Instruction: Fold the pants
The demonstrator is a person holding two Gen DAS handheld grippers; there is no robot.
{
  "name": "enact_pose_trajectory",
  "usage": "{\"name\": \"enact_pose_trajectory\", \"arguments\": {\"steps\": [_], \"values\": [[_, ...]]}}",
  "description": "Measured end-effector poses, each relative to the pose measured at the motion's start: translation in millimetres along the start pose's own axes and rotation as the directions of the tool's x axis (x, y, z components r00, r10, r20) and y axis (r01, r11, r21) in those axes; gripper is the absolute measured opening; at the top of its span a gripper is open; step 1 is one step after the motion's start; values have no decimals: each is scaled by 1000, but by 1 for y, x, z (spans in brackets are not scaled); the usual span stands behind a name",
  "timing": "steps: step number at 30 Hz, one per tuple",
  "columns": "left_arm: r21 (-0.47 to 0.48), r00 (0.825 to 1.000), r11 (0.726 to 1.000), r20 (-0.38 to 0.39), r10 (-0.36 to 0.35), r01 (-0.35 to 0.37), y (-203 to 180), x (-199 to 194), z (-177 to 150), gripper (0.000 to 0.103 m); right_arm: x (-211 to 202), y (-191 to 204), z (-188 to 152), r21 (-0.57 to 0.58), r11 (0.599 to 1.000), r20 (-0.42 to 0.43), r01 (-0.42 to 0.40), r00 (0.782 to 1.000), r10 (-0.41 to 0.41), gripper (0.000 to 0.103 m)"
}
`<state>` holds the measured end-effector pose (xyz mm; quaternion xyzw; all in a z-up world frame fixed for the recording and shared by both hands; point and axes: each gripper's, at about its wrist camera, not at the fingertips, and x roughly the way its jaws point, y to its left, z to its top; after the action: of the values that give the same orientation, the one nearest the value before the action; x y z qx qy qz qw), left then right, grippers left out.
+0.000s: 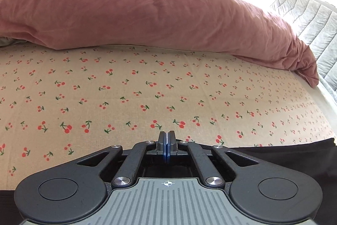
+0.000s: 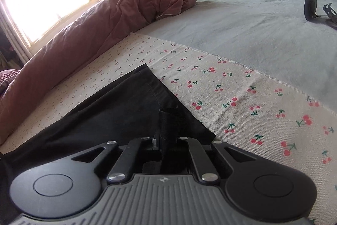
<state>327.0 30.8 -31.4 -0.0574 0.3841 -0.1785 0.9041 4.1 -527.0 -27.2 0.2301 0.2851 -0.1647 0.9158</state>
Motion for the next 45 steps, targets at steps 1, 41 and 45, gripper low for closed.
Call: {"name": "enact_pose_trajectory", "arguments": {"steps": [1,41,45], "values": [[15,1000,1000,7,-14,14,2,-5,0,4,-4,3,7,-18,1000,24,15,1000,-15,39],[73,999,997,45,5,-8,-5,7,-10,0,137,84,98,-418,904,-43,90,992,-119,11],[72,999,997,44,-4,1,-3,5,-12,0,144,78,100,-347,937,-51,47,996,-68,28]]}}
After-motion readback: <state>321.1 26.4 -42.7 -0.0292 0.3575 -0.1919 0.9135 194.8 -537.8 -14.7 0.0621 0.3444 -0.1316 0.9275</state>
